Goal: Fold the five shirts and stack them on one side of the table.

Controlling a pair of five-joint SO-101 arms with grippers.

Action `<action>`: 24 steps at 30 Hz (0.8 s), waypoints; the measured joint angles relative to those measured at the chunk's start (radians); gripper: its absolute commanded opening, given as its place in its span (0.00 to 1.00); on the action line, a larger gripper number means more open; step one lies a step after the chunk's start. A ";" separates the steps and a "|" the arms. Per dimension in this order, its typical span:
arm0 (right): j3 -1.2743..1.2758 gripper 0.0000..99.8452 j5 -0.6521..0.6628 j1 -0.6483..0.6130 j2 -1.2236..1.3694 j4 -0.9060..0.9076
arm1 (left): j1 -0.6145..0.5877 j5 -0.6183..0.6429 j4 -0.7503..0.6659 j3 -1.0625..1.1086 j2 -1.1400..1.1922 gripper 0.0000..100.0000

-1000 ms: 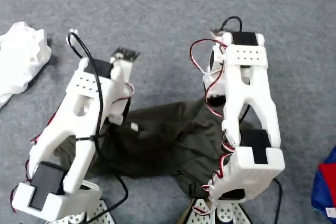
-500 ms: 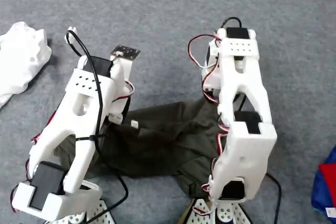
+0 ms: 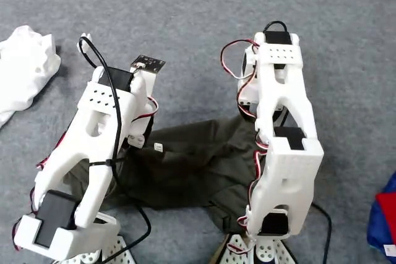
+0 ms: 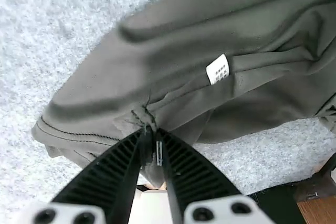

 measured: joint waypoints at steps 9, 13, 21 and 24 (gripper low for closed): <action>0.097 0.15 -0.031 -0.015 -0.166 0.000 | 0.005 0.000 0.000 0.000 0.000 0.02; 0.196 0.15 -0.055 -0.101 -0.262 0.000 | 0.006 0.000 0.000 0.000 0.000 0.02; 0.238 0.15 -0.083 -0.167 -0.219 -0.020 | 0.006 0.000 0.000 0.000 0.000 0.02; 0.238 0.15 -0.095 -0.157 -0.201 -0.020 | 0.006 0.000 0.000 0.000 0.000 0.02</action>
